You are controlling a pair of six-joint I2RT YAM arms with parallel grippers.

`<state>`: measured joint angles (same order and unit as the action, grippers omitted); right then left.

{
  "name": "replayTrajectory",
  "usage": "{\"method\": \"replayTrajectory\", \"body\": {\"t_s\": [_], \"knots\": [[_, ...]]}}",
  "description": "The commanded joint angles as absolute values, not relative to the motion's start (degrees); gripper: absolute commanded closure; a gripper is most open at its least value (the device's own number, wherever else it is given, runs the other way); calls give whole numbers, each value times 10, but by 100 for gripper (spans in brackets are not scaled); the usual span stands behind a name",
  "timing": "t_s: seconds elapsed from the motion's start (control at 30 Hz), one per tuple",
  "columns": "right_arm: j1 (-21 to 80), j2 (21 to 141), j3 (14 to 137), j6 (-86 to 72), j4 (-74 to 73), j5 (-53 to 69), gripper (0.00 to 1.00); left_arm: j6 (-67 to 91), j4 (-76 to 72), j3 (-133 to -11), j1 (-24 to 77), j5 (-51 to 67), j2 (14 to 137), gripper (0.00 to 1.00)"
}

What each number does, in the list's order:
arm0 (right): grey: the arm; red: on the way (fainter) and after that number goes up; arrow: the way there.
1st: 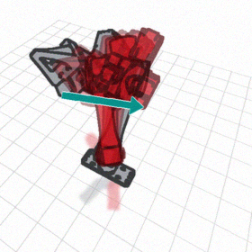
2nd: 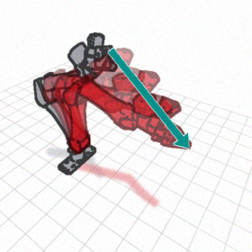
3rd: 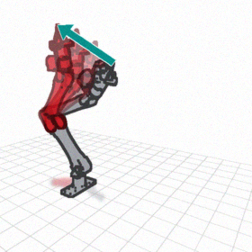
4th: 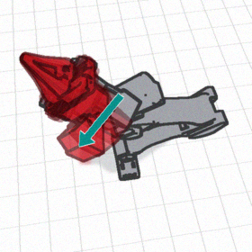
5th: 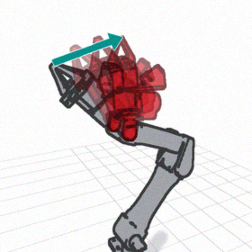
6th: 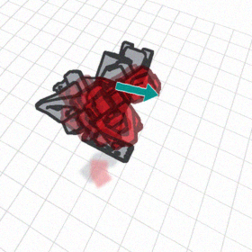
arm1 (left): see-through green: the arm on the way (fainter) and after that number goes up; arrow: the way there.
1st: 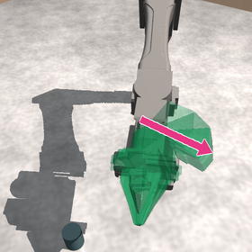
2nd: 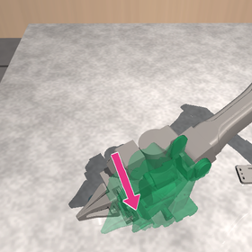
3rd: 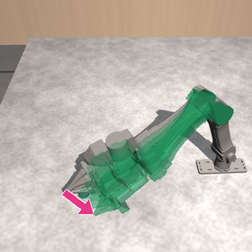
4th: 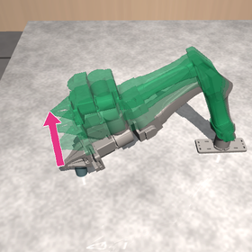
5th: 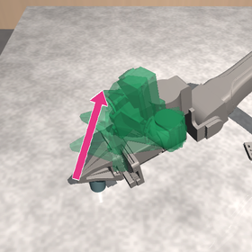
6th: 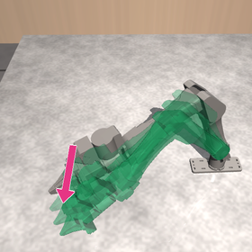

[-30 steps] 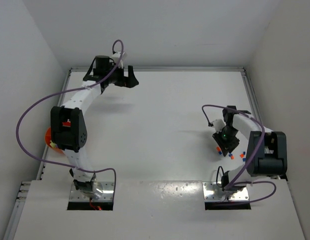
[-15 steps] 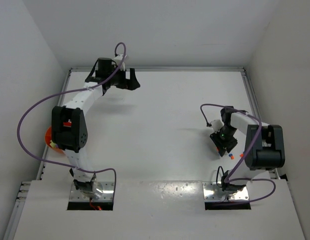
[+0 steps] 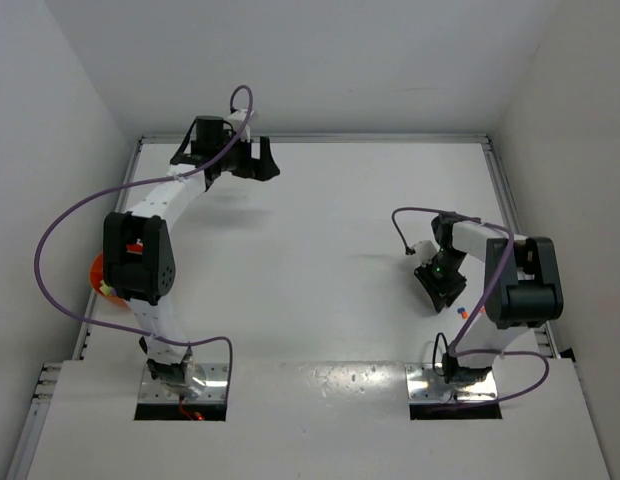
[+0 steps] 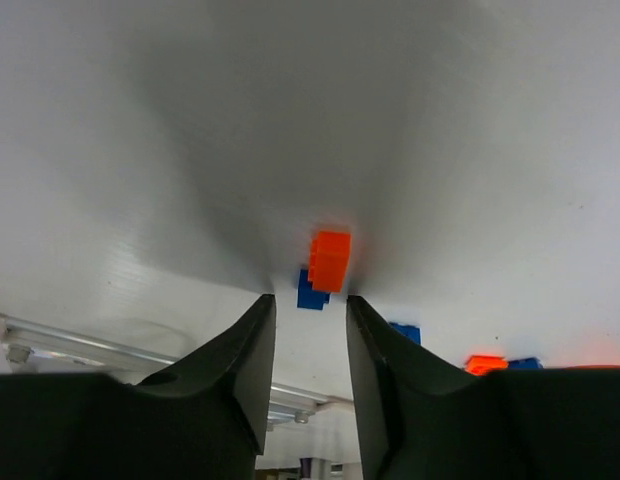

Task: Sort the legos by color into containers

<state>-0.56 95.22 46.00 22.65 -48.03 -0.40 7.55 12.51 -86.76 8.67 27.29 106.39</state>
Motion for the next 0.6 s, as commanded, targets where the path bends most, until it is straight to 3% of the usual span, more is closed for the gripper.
{"method": "replayTrajectory", "body": {"t_s": [0.0,0.4,0.57], "knots": [[3,963,481,214,-467,-8,66,64,109,-864,91,269,1039,0],[13,985,486,186,-444,-31,74,54,109,-869,86,269,1049,0],[18,985,481,181,-438,-36,84,48,109,-869,86,269,1049,0]]}}
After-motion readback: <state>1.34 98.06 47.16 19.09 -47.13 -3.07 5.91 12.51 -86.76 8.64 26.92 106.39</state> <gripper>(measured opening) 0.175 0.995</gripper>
